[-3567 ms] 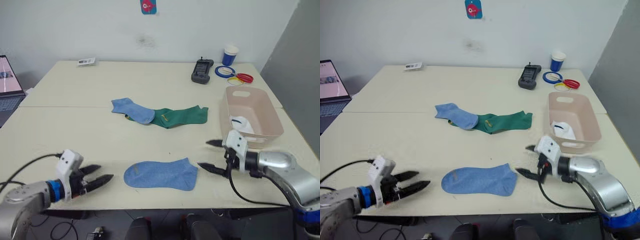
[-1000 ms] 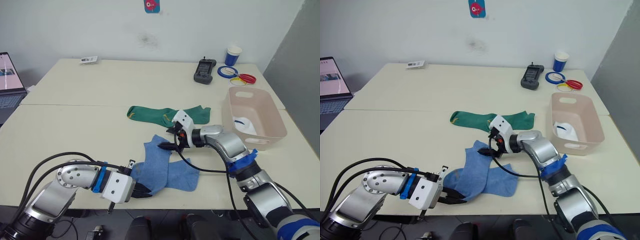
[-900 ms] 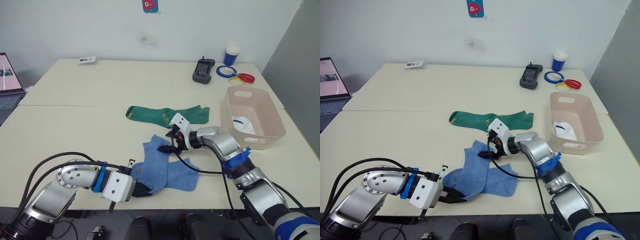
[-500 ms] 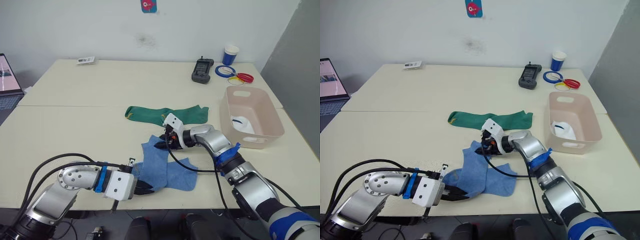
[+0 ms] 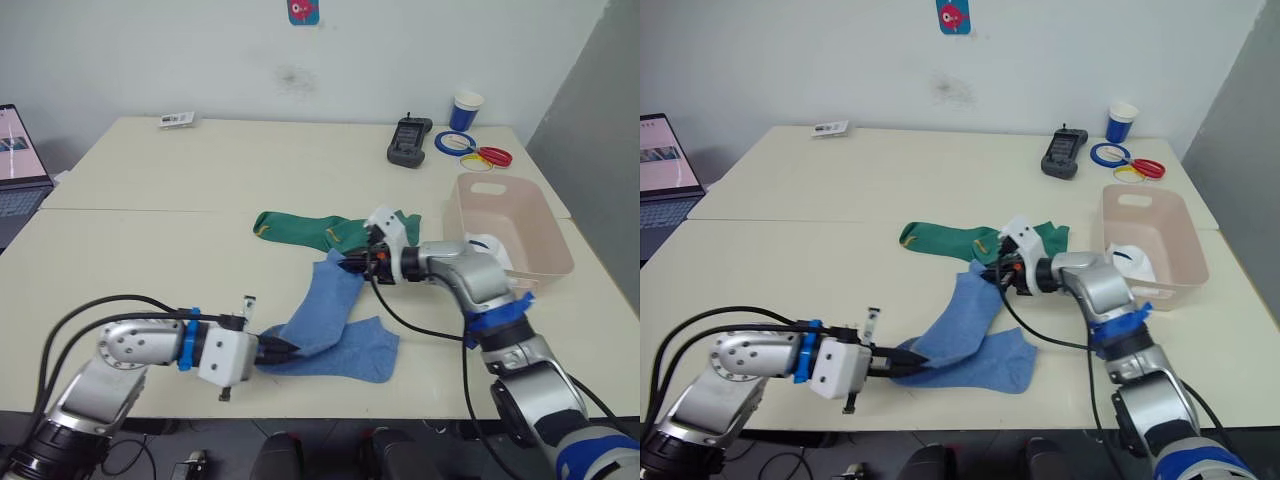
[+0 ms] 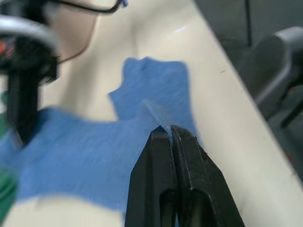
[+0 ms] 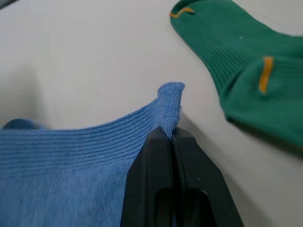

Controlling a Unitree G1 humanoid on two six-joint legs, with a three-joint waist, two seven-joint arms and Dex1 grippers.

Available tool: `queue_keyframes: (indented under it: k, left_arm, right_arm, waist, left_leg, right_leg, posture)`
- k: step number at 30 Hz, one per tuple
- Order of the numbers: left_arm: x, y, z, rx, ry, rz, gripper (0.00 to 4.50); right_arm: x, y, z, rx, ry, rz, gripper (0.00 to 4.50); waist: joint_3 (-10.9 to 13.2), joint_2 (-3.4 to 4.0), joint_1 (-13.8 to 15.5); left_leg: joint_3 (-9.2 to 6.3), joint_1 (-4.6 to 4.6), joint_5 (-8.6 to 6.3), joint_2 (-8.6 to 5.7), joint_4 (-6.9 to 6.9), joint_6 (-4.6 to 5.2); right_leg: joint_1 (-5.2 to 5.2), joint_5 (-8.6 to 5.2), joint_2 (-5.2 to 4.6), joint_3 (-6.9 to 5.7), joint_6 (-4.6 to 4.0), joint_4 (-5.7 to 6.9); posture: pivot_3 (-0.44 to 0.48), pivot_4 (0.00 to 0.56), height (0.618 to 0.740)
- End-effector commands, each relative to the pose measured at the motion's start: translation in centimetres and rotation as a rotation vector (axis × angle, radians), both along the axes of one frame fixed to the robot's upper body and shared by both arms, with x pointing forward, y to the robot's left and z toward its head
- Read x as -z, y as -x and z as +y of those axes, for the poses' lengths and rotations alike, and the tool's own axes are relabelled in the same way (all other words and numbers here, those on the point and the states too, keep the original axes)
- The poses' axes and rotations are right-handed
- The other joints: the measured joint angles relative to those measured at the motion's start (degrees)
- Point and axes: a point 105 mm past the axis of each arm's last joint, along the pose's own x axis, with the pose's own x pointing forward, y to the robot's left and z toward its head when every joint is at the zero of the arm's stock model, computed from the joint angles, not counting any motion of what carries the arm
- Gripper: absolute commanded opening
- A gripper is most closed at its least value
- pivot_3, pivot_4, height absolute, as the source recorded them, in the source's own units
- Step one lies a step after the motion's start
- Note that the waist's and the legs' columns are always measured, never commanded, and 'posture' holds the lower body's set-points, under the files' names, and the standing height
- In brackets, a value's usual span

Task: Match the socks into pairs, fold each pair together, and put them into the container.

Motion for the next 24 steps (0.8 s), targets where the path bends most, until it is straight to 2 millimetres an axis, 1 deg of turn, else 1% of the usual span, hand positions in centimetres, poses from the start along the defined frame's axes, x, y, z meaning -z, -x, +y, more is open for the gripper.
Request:
queue_keyframes:
  k: [1, 4, 7, 11, 12, 14, 16, 19, 20, 21, 23, 24]
  left_arm:
    - [-0.5, -0.7, 1.9, -0.019, -0.005, -0.059, 0.0]
    - [-0.4, -1.3, 2.6, -0.03, -0.002, -0.06, 0.0]
    - [-0.3, -1.4, 2.8, -0.018, -0.001, -0.048, 0.0]
    - [1.1, -0.9, 3.6, 0.014, -0.073, -0.019, 0.0]
    - [1.3, -0.9, 3.6, 0.02, -0.071, -0.013, 0.2]
    - [1.5, -0.8, 3.4, 0.033, -0.073, 0.005, 0.59]
    - [1.5, -0.8, 3.3, 0.035, -0.064, 0.01, 1.18]
    - [1.6, -0.7, 3.4, 0.024, -0.055, 0.016, 2.18]
    - [1.6, -0.7, 3.6, 0.009, -0.051, 0.023, 2.47]
    - [1.4, -0.8, 4.0, -0.033, -0.026, 0.053, 2.83]
    - [0.6, -1.7, 4.7, -0.187, 0.084, 0.174, 3.46]
    - [0.3, -2.0, 5.0, -0.255, 0.128, 0.233, 3.47]
  right_arm:
    - [-2.1, 1.5, -1.8, 0.094, -0.054, 0.035, 0.05]
    - [-1.7, 3.2, -3.4, 0.196, -0.06, 0.12, 0.05]
    - [-1.2, 4.6, -4.2, 0.269, -0.073, 0.179, 0.05]
    - [0.0, 6.7, -4.3, 0.305, -0.087, 0.213, 0.05]
    - [0.4, 7.1, -4.1, 0.309, -0.088, 0.218, 0.23]
    - [0.8, 7.6, -3.8, 0.314, -0.091, 0.224, 0.67]
    - [0.9, 7.8, -3.7, 0.318, -0.099, 0.226, 1.31]
    - [0.9, 7.9, -4.2, 0.323, -0.086, 0.221, 2.43]
    - [0.8, 7.9, -4.5, 0.321, -0.076, 0.217, 2.73]
    - [0.7, 7.8, -4.8, 0.315, -0.06, 0.209, 3.14]
    - [0.2, 7.4, -5.3, 0.275, -0.012, 0.147, 3.88]
    - [-0.1, 7.1, -5.4, 0.25, 0.005, 0.11, 4.22]
  waist:
    - [0.0, 0.0, -0.2]
    - [0.0, 0.0, -0.2]
    - [0.0, 0.0, -0.2]
    - [0.0, -0.01, -0.3]
    - [0.0, -0.01, -0.3]
    - [0.0, -0.01, -0.3]
    - [0.0, -0.01, -0.3]
    - [0.0, -0.01, -0.4]
    - [0.0, -0.01, -0.3]
    - [0.0, -0.01, -0.3]
    - [0.0, -0.01, -0.4]
    - [0.0, -0.02, -0.5]
  left_leg:
    - [0.0, 0.0, 0.0, 0.0, -0.01, 0.0]
    - [0.0, 0.01, 0.0, 0.0, -0.04, 0.0]
    - [0.0, 0.0, 0.0, 0.0, -0.05, 0.0]
    - [0.03, 0.01, 0.0, -0.02, -0.09, 0.0]
    - [0.02, 0.01, 0.0, -0.02, -0.15, 0.0]
    - [0.03, 0.01, 0.0, -0.02, -0.17, 0.0]
    - [0.04, 0.01, 0.0, -0.02, -0.17, 0.0]
    - [0.05, 0.02, 0.0, -0.03, -0.18, -0.01]
    - [0.04, 0.02, 0.0, -0.03, -0.18, 0.0]
    - [0.04, 0.02, 0.0, -0.03, -0.19, 0.0]
    - [0.06, 0.02, 0.0, -0.01, -0.22, 0.0]
    - [0.05, 0.01, 0.0, -0.02, -0.24, 0.0]
  right_leg:
    - [0.0, 0.0, -0.02, 0.0, 0.0, 0.01]
    - [-0.01, 0.0, -0.02, -0.02, 0.0, 0.0]
    - [-0.01, 0.0, -0.03, -0.02, 0.01, 0.0]
    - [-0.04, 0.0, -0.02, 0.0, 0.01, 0.0]
    - [-0.04, -0.01, -0.02, -0.01, 0.01, -0.02]
    - [-0.05, -0.01, -0.03, -0.01, 0.01, -0.02]
    - [-0.06, -0.01, -0.04, 0.01, 0.02, -0.02]
    - [-0.06, 0.0, -0.05, 0.01, 0.03, -0.02]
    - [-0.06, 0.0, -0.05, 0.0, 0.03, -0.02]
    - [-0.06, 0.0, -0.05, 0.0, 0.03, -0.03]
    - [-0.06, -0.01, -0.06, 0.04, 0.03, -0.05]
    - [-0.07, -0.01, -0.09, 0.02, 0.04, -0.06]
  posture:
    - [0.0, 0.15, 0.74]
    - [0.0, 0.15, 0.74]
    - [0.0, 0.15, 0.74]
    - [0.0, 0.15, 0.74]
    - [0.0, 0.15, 0.74]
    - [0.0, 0.15, 0.74]
    - [0.0, 0.15, 0.74]
    - [0.0, 0.15, 0.74]
    - [0.0, 0.15, 0.74]
    - [0.0, 0.15, 0.74]
    - [0.0, 0.15, 0.74]
    - [0.0, 0.15, 0.74]
